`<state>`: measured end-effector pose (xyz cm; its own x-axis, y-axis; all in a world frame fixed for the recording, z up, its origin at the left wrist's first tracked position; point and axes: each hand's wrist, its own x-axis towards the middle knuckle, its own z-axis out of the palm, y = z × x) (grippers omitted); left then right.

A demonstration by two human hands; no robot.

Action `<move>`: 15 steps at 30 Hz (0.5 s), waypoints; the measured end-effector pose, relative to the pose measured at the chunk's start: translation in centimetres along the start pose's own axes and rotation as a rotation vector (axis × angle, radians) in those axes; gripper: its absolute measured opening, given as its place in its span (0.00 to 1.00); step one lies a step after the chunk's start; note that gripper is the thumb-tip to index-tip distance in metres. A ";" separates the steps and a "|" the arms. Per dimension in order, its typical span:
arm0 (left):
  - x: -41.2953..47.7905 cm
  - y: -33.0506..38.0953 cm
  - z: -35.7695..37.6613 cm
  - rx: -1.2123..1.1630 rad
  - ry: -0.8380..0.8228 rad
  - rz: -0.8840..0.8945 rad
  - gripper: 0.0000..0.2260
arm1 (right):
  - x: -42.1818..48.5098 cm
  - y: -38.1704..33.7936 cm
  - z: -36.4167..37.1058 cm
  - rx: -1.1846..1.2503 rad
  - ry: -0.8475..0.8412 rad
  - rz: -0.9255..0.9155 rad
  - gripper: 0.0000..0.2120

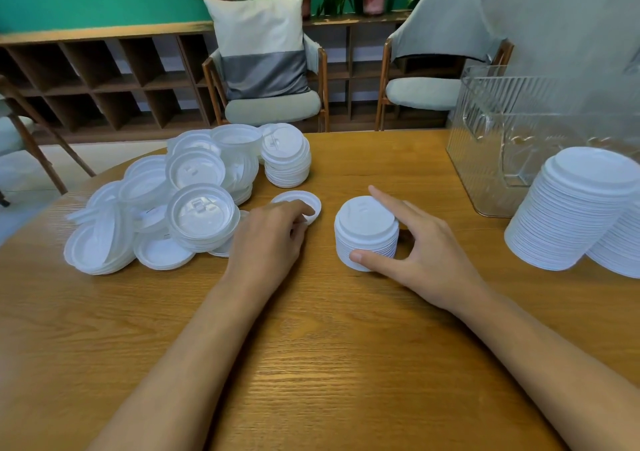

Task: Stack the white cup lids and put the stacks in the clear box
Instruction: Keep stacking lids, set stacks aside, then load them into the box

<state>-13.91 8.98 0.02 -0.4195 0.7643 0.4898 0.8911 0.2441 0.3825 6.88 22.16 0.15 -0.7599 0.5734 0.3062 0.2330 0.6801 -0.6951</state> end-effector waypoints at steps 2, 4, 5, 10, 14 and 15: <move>0.1 0.1 0.0 -0.061 0.037 -0.010 0.12 | 0.0 -0.1 0.0 -0.002 0.002 0.003 0.45; 0.1 0.5 -0.2 -0.151 0.074 -0.025 0.13 | 0.0 0.0 0.0 -0.003 0.007 0.003 0.45; 0.1 0.8 -0.3 -0.197 0.089 -0.028 0.13 | 0.0 0.0 0.0 -0.002 0.007 0.002 0.45; 0.1 1.4 -0.5 -0.334 0.138 -0.066 0.14 | 0.0 -0.2 0.1 0.002 -0.021 -0.001 0.44; 0.0 2.6 -1.2 -0.429 0.235 -0.104 0.13 | -0.1 -0.4 0.1 0.021 -0.009 -0.008 0.42; 0.1 2.5 -1.2 -0.476 0.262 -0.147 0.13 | -0.1 -0.4 0.1 0.022 -0.006 -0.009 0.42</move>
<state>-11.93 8.96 1.97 -0.6163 0.5543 0.5594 0.6690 -0.0062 0.7432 6.78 21.81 0.30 -0.7659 0.5641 0.3086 0.2125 0.6750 -0.7065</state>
